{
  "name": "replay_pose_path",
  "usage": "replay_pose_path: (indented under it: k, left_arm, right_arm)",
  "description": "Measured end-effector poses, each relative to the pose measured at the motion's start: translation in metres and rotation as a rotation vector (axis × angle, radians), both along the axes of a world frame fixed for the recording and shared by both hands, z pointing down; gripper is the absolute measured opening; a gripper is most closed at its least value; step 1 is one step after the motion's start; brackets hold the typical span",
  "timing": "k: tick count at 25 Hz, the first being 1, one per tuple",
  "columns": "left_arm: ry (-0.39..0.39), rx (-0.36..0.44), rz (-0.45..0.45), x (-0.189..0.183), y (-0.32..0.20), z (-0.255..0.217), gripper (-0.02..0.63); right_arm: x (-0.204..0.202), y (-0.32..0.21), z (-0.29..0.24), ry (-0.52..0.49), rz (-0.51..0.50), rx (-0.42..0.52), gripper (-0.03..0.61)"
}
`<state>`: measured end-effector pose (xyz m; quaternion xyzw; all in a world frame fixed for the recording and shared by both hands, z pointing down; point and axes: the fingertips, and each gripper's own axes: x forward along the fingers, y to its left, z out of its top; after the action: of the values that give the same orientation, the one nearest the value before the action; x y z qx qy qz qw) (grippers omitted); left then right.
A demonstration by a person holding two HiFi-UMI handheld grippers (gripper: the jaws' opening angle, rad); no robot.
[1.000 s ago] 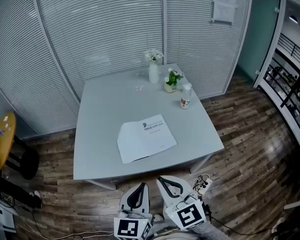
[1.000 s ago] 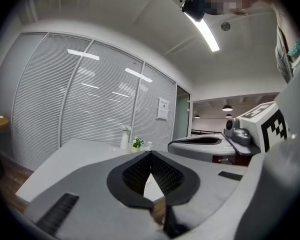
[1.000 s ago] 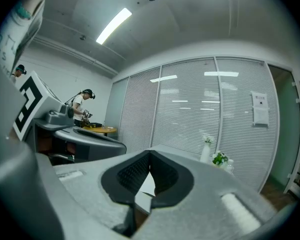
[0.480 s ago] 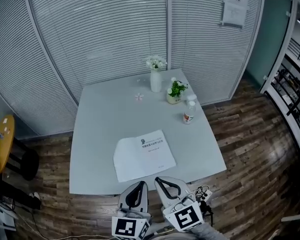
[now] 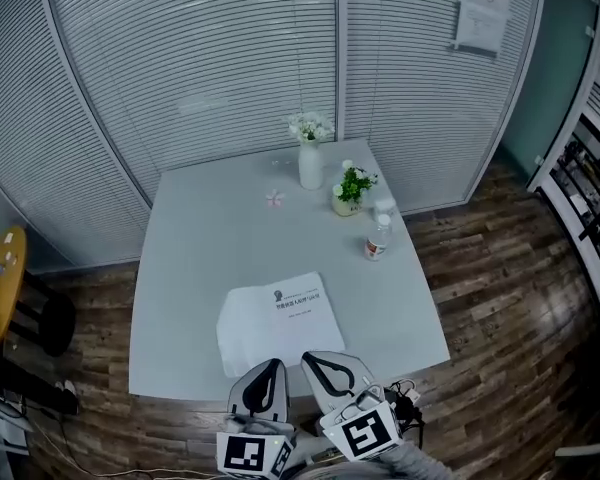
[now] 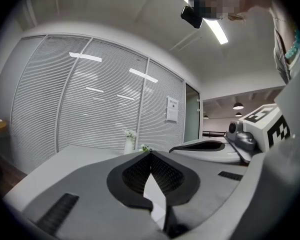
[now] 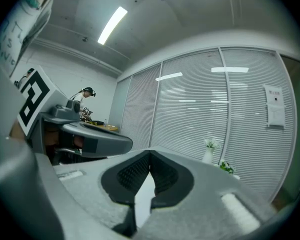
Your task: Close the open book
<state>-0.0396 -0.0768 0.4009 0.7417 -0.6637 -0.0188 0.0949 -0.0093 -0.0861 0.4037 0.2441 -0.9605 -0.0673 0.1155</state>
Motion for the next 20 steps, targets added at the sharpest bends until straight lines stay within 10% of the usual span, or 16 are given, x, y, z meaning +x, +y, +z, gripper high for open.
replay_pose_path:
  k: [20]
  left_arm:
    - [-0.057,-0.014,0.117,-0.062,-0.054,0.005,-0.002]
  right_arm:
    - [-0.055,-0.056,0.011,0.029,0.139,-0.022,0.002]
